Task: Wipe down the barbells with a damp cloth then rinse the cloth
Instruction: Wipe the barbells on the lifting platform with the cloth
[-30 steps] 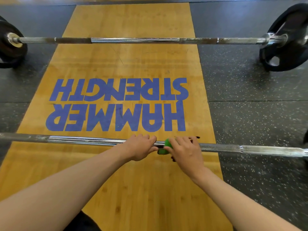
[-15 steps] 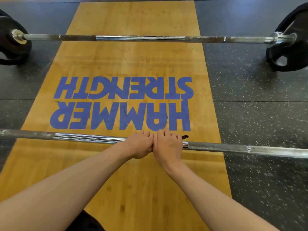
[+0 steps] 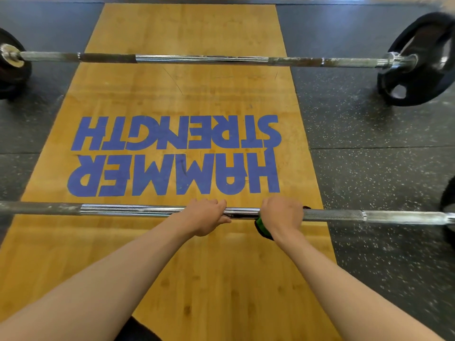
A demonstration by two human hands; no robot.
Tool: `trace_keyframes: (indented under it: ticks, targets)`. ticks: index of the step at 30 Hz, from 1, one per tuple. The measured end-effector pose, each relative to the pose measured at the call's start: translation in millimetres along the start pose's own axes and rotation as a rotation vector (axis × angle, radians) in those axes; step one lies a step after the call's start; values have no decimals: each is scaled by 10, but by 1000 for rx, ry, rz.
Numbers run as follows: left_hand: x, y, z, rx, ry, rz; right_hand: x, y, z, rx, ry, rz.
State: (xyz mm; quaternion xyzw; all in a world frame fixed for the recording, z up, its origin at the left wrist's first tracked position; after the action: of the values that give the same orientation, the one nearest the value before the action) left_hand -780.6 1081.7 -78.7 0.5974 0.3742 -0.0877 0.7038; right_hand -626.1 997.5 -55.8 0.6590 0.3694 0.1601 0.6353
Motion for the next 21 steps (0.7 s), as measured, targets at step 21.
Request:
trace_keyframes:
  ticks: [21]
  targets:
    - [-744, 131, -252, 142, 163, 78, 19, -79, -198, 28, 116, -152]
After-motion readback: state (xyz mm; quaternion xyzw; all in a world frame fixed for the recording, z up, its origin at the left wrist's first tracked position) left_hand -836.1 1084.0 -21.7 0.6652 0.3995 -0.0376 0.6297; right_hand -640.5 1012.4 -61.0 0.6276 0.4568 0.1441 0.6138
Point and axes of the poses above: each hand's wrist, its own x-axis towards the middle knuckle, its own y-axis out of the back of the hand, z = x × y, the point moved 10 cm from there along x, towards the middle knuckle, and after that the axes turned 7 degrees about x, right-handed, at the moved point
